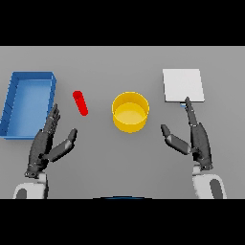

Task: Pick up the red beaker and tilt it to pour out 1 green nut into yellow bowl. Pick up the yellow bowl and place it on the metallic measuring scale.

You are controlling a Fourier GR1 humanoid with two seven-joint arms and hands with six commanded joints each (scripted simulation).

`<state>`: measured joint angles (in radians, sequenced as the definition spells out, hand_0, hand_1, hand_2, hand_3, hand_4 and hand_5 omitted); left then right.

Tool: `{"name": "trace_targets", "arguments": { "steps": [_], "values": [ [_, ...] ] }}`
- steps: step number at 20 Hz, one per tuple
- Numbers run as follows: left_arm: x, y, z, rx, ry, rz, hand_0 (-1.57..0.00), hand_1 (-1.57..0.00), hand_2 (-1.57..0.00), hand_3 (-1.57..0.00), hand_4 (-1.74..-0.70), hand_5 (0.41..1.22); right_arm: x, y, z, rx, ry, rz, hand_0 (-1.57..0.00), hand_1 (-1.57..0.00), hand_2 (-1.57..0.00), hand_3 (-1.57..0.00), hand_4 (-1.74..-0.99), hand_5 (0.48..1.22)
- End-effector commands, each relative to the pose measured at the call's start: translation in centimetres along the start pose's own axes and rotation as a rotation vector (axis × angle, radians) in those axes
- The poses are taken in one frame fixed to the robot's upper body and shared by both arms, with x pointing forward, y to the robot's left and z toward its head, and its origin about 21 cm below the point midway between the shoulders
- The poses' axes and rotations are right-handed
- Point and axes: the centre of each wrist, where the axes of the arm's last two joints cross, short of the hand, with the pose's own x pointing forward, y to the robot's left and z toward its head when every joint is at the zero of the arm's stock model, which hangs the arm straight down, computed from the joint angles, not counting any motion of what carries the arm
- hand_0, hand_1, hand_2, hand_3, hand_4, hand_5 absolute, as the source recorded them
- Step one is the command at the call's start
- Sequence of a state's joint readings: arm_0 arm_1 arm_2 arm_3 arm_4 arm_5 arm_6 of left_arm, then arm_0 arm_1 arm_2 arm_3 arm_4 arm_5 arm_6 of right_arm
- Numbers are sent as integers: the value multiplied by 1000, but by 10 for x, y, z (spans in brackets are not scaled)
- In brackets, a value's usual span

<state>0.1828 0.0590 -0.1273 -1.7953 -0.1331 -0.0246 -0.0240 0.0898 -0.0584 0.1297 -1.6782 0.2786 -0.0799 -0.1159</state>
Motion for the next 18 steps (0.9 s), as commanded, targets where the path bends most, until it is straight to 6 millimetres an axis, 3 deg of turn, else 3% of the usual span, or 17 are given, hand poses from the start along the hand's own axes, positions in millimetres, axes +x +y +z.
{"name": "trace_targets", "arguments": {
  "steps": [1, 6, 8, 14, 18],
  "values": [
    [1, -1, 4, -11, 15, -12, 1, 1, 1, 1, -1138, 660, 3, -3, -1, -2, 5, 18, 1, 1, 1, 1, -1071, 581],
    [8, -5, -8, -30, 68, -26, 1, 1, 1, 1, -1137, 649, 8, -3, -4, 30, -1, -19, 1, 1, 1, 1, -1147, 614],
    [-3, -8, -17, -43, 113, -32, 1, 1, 1, 1, -1137, 647, 4, -3, -6, 48, 8, -49, 1, 1, 1, 1, -1180, 627],
    [-28, -3, -62, -51, 149, -44, 1, 1, 1, 1, -1177, 644, 6, -7, -4, 48, 3, -74, 1, 1, 1, 1, -1220, 626],
    [-32, -7, -88, -81, 123, -49, 1, 1, 1, 1, -1183, 637, 2, -3, -3, 55, -3, -82, 1, 1, 1, 1, -1227, 625]
  ]
}}
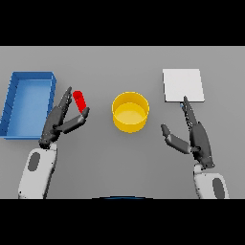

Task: Pick up the red beaker and tilt it to pour out 1 green nut into yellow bowl. Pick up the yellow bowl and place it on the metallic measuring scale.

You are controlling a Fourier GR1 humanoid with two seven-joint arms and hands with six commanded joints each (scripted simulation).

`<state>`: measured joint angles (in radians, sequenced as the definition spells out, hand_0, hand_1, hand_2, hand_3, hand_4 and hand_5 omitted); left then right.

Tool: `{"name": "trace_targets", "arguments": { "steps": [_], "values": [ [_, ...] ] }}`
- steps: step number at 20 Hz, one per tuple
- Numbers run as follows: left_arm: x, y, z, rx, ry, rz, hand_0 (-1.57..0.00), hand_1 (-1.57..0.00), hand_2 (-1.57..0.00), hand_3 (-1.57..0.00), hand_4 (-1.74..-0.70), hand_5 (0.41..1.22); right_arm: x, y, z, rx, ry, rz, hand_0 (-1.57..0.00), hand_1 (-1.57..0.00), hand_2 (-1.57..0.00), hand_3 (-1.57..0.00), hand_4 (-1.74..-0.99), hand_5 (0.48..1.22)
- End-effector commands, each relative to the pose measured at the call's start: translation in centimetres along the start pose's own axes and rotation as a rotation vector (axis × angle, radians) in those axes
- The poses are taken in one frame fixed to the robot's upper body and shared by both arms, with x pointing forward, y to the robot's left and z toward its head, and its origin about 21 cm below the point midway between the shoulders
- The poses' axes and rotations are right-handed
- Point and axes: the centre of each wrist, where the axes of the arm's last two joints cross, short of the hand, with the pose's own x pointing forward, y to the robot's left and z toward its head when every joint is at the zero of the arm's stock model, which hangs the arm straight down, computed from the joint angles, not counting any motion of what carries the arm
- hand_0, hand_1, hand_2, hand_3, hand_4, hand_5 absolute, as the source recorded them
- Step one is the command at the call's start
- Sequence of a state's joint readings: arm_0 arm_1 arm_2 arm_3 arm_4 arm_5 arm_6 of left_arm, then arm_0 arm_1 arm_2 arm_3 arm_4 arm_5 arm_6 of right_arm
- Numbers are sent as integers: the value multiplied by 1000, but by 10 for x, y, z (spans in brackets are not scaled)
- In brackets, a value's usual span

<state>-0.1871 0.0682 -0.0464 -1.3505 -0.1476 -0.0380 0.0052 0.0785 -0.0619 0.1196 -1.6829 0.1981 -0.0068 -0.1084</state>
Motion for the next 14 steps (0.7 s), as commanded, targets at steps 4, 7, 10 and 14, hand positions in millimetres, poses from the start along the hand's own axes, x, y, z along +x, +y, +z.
{"name": "trace_targets", "arguments": {
  "steps": [4, 7, 10, 14],
  "values": [
    [2, 0, -18, -8, -17, -36, 1, 1, 1, 1, -1201, 654, -1, 0, 2, -5, 1, -11, 1, 1, 1, 1, -1229, 628],
    [0, -12, -27, -15, 4, -52, 1, 1, 1, 1, -1197, 663, 4, -2, 0, -11, 2, -8, 1, 1, 1, 1, -1231, 633],
    [-1, -10, -41, 1, 31, -52, 1, 1, 1, 1, -1203, 671, 4, -2, 3, -10, 6, -8, 1, 1, 1, 1, -1238, 638],
    [-2, -17, -54, 10, -1, -17, 1, 1, 1, 1, -1246, 695, 5, -5, 4, -18, 17, -2, 1, 1, 1, 1, -1245, 642]
  ]
}}
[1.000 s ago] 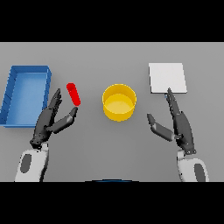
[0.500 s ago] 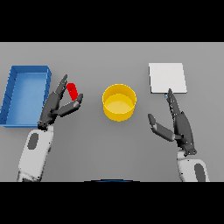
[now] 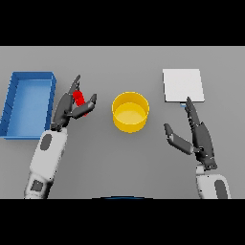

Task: Pick up the red beaker and tilt it to pour out 1 green nut into yellow bowl. Pick up the yellow bowl and place it on the metallic measuring scale.

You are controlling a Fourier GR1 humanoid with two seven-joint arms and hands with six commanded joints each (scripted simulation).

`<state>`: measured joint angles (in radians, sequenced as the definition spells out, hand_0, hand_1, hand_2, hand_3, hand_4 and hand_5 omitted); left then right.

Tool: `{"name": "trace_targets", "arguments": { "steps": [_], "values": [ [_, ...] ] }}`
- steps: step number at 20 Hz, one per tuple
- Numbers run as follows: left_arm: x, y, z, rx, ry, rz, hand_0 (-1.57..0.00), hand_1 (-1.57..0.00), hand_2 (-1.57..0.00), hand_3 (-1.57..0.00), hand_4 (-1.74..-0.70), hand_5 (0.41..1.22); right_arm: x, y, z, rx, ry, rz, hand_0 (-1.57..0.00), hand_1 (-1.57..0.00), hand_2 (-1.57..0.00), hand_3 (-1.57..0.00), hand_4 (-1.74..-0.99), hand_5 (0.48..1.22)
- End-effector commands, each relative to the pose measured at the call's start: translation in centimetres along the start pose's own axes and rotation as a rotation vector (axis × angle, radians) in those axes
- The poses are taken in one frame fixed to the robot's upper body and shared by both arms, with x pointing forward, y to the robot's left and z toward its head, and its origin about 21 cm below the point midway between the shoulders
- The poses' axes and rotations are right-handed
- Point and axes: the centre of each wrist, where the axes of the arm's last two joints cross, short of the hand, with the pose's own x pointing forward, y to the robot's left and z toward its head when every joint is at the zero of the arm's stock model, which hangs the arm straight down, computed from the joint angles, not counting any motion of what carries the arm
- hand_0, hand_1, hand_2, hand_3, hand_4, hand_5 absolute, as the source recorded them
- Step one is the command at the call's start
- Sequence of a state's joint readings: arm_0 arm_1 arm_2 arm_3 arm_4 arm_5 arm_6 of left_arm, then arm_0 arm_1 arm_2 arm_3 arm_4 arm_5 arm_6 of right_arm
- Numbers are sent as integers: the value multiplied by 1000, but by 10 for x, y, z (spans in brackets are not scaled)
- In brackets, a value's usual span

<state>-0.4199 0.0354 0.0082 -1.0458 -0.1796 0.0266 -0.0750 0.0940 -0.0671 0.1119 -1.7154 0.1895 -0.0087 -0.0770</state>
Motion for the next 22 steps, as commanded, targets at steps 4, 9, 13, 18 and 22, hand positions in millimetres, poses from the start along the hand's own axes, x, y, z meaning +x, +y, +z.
{"name": "trace_targets", "arguments": {
  "steps": [4, 9, 13, 18, 22],
  "values": [
    [-9, -7, -7, 23, -30, 87, -4, -7, -54, -37, -1328, 738, 0, -3, 1, -9, -5, -11, 1, 1, 1, 1, -1244, 644],
    [-11, -20, -13, 90, -29, 49, -755, -783, -844, -884, -1519, 999, 0, 1, -1, -7, 4, -11, 1, 1, 1, 1, -1239, 648],
    [-8, -20, -13, 67, -53, -4, -1237, -1248, -1273, -1154, -1636, 1130, 2, -4, 0, -9, -9, 0, 1, 1, 1, 1, -1242, 650],
    [-4, -21, -15, 48, -75, 70, -1462, -1465, -1473, -1434, -1614, 1165, 1, 1, 0, 1, -10, -15, 1, 1, 1, 1, -1245, 642],
    [14, -9, -16, 54, -143, 150, -1526, -1528, -1531, -1515, -1689, 1140, 0, -1, 3, -1, -12, -4, 1, 1, 1, 1, -1236, 644]
  ]
}}
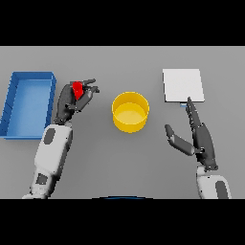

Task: Pick up the red beaker and tilt it to pour out 1 green nut into yellow bowl. Pick up the yellow bowl and place it on the metallic measuring scale.

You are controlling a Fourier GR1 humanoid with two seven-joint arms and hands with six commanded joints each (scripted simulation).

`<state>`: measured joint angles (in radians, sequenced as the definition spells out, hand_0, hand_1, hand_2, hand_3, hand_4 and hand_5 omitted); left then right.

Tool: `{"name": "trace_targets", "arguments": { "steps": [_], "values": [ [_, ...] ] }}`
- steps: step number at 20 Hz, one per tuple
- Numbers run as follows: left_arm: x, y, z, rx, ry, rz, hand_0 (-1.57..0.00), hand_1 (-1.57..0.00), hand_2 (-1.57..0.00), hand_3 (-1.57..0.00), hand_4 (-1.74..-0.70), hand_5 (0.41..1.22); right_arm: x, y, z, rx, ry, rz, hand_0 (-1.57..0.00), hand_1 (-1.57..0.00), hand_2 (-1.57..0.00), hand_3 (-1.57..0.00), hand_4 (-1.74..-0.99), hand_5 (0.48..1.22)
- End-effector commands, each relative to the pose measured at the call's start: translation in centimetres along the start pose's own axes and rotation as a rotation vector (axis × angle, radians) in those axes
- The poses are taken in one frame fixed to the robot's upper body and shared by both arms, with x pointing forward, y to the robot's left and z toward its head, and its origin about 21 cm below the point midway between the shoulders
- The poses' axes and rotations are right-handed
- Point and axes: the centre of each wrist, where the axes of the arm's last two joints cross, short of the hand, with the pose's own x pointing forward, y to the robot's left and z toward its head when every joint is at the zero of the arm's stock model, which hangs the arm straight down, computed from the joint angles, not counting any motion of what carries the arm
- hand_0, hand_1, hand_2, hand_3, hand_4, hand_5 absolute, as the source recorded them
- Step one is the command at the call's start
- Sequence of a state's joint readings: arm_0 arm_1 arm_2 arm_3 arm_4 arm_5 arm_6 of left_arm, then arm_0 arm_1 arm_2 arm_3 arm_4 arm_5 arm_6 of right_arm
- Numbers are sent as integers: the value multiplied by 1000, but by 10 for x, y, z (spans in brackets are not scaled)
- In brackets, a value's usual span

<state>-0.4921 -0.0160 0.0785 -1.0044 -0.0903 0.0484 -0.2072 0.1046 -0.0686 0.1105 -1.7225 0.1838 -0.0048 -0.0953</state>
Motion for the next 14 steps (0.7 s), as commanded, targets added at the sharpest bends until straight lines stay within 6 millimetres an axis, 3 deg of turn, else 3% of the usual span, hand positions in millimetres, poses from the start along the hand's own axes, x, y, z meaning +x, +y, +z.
{"name": "trace_targets", "arguments": {
  "steps": [1, 4, 10, 14],
  "values": [
    [8, 1, -1, -6, -3, -4, -1535, -1536, -1539, -1526, -1699, 1135, 0, -1, -1, 0, 4, 6, 1, 1, 1, 1, -1233, 644],
    [27, 2, -7, -51, -32, -40, -1553, -1553, -1555, -1548, -1720, 1131, -1, 2, -2, -6, -13, 10, 1, 1, 1, 1, -1226, 650],
    [41, 14, -23, -83, -21, -161, -1556, -1557, -1558, -1553, -1724, 1139, -1, 1, -3, -4, -33, 53, 1, 1, 1, 1, -1219, 661],
    [58, 16, -31, -169, -34, -387, -1565, -1565, -1566, -1563, -1734, 1124, 0, -2, -3, -7, -15, 51, 1, 1, 1, 1, -1199, 658]
  ]
}}
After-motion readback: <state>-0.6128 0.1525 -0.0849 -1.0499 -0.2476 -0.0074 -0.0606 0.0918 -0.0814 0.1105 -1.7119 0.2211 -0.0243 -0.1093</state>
